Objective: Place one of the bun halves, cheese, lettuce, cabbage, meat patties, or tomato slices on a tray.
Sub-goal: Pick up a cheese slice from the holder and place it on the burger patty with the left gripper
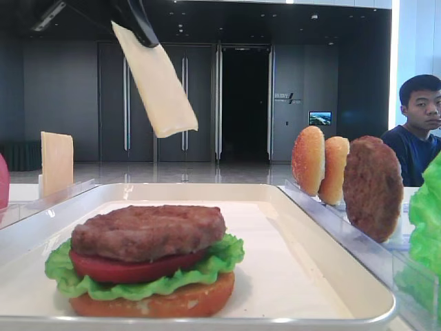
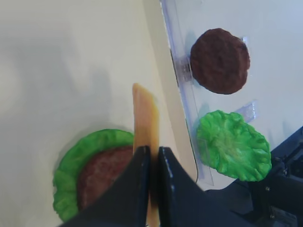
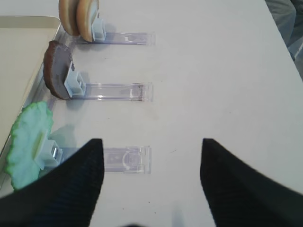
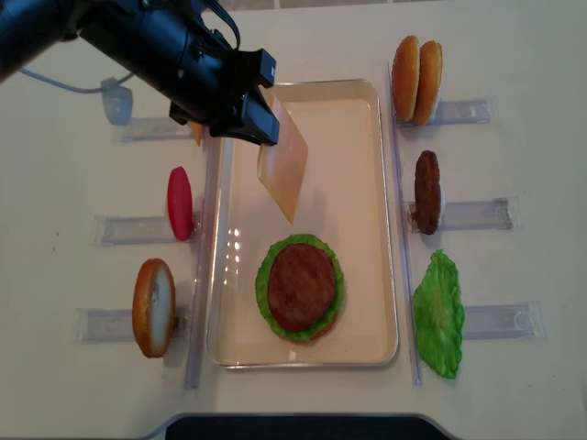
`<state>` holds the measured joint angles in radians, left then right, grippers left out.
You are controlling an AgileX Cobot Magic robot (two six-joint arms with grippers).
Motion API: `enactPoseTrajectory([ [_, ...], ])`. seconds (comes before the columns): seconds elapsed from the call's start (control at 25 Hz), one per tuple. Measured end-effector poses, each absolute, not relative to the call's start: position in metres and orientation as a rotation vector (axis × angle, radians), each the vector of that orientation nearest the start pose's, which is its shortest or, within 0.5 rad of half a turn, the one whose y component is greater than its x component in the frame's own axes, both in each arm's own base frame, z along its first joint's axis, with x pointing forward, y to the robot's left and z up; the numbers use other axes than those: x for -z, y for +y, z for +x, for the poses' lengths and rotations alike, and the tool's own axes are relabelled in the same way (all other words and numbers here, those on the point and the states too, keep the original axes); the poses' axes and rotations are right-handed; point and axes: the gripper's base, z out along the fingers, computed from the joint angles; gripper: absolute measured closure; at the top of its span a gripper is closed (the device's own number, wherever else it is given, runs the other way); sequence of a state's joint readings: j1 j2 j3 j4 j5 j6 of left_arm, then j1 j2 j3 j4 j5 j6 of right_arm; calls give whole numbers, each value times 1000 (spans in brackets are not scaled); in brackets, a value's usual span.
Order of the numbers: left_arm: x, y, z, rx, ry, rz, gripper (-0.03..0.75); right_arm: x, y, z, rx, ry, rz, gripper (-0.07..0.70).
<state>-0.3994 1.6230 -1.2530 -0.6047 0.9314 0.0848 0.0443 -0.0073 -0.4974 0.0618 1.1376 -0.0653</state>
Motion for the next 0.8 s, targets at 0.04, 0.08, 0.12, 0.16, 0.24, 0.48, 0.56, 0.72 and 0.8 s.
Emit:
enactPoseTrajectory([
  [0.04, -278, -172, 290, 857, 2744, 306, 696, -271, 5, -9, -62, 2112, -122, 178],
  [0.08, -276, -176, 288, 871, 2740, 327, 696, -271, 5, -9, -62, 2112, -122, 178],
  [0.12, -274, -180, 285, 882, 2736, 353, 696, -271, 5, -9, -62, 2112, -122, 178],
  [0.16, -273, -183, 282, 900, 2730, 381, 696, -271, 5, -9, -62, 2112, -122, 178],
  [0.24, -271, -191, 278, 945, 2714, 434, 696, -271, 5, -9, -62, 2112, -122, 178],
  [0.48, -267, -199, 270, 1038, 2735, 549, 696, -271, 5, -9, -64, 2112, -122, 178],
  [0.56, -263, -200, 267, 1052, 2769, 596, 696, -271, 5, -9, -65, 2112, -122, 178],
  [0.72, -257, -201, 263, 1078, 2817, 690, 696, -271, 5, -9, -65, 2112, -122, 178],
  [0.8, -252, -202, 261, 1088, 2835, 731, 696, -271, 5, -9, -65, 2112, -122, 178],
])
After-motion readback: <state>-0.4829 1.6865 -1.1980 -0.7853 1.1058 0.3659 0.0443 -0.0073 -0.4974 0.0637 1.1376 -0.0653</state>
